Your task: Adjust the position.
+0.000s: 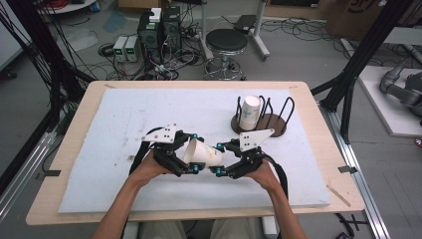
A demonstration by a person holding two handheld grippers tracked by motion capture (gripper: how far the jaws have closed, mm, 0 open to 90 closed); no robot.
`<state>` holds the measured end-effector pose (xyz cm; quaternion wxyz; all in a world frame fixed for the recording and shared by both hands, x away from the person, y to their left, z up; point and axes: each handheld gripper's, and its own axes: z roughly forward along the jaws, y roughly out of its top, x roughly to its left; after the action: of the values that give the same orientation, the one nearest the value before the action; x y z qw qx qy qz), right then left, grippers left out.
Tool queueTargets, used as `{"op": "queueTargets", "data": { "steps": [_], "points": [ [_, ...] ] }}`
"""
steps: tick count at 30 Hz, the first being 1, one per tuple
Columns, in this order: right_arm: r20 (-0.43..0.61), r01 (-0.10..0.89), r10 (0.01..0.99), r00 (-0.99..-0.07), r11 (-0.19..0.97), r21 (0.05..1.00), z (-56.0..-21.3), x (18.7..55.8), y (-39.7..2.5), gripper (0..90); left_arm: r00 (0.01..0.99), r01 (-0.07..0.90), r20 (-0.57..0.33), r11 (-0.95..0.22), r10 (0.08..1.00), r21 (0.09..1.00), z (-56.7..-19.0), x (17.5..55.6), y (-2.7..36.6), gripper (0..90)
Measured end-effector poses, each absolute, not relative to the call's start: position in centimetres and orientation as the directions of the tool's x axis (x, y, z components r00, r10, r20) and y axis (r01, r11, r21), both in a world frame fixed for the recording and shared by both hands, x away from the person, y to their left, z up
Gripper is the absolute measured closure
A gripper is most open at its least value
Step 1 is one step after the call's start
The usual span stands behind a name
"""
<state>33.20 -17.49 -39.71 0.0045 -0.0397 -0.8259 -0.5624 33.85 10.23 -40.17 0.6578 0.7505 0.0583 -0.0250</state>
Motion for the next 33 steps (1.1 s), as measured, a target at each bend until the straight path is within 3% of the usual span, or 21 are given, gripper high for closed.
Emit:
{"op": "queueTargets", "data": {
  "steps": [8,18,20,22,33],
  "points": [
    [0.052,0.071,0.061,-0.997,0.368,0.927,-39.8,33.3,-17.4,37.7,0.996,0.091,-0.089,-0.126,0.018,0.988,-40.1,33.8,10.4,27.6],
    [0.042,0.065,0.067,-0.997,0.378,0.924,-39.8,33.2,-17.3,37.0,0.996,0.085,-0.081,-0.137,0.030,0.987,-40.1,33.7,10.4,30.7],
    [0.033,0.065,0.088,-0.996,0.391,0.918,-39.8,33.1,-17.2,34.0,0.996,0.087,-0.082,-0.143,0.041,0.986,-40.0,33.8,10.5,30.4],
    [0.031,0.084,0.131,-0.991,0.420,0.904,-39.8,32.9,-16.7,19.3,0.995,0.092,-0.086,-0.140,0.048,0.986,-40.0,33.8,10.6,30.3],
    [0.014,0.119,0.217,-0.976,0.483,0.867,-40.0,32.4,-16.1,15.4,0.990,0.111,-0.091,-0.204,0.105,0.973,-39.7,33.8,11.3,30.0]
  ]
}}
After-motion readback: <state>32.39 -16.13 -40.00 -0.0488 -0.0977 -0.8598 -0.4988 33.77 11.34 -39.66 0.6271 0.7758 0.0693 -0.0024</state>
